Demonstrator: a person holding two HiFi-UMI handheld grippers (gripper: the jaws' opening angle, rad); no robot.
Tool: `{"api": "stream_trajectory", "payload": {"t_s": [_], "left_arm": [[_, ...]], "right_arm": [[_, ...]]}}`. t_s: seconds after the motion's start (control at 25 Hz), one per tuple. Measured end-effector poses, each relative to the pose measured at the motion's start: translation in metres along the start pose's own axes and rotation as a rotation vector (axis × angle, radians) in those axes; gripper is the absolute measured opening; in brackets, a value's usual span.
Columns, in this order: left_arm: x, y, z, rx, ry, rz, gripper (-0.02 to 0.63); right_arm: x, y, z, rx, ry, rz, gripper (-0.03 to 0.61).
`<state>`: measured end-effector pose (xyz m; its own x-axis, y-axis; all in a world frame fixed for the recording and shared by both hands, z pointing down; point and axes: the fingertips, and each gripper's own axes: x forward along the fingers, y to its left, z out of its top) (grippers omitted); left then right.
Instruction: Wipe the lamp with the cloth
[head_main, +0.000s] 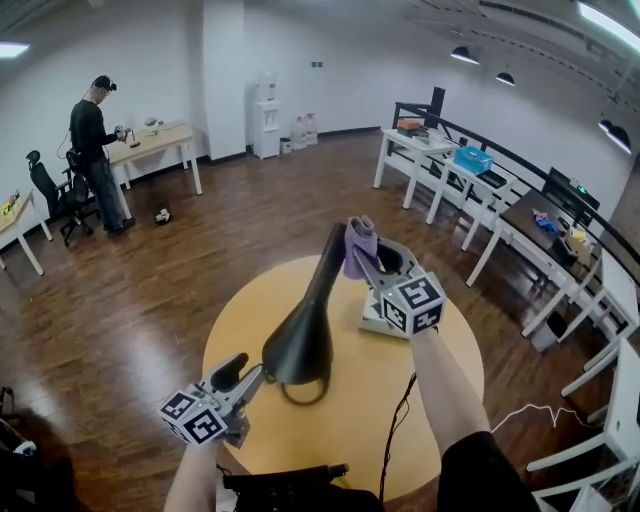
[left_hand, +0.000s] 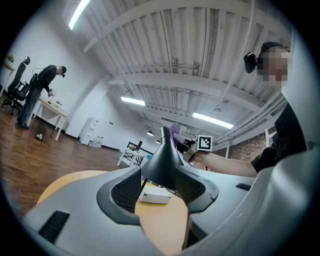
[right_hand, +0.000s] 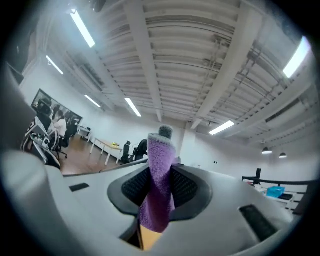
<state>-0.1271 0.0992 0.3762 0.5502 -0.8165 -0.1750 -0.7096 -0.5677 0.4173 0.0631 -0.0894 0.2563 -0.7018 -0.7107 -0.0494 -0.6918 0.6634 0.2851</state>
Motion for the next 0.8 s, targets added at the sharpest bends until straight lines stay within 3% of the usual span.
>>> {"api": "stream_trajectory", "payload": {"t_s": [0.2,0.56,0.8], "left_arm": [[-0.003,0.012,0.005,-0.027,0.000,-0.026,0.199],[0.008,0.007,-0.016,-0.067,0.000,-0.072,0.199],[0.005,0.006,-0.020,-0.066,0.023,-0.073,0.201]], "right_arm": [[-0.015,0.043,-0.012,0.009,-0.005,0.094,0.098],[-0.046,0.094,-0.060,0.035,0.104,0.302,0.097],[-0.075,0.124,-0.069,-0.001,0.118,0.314,0.097]]}}
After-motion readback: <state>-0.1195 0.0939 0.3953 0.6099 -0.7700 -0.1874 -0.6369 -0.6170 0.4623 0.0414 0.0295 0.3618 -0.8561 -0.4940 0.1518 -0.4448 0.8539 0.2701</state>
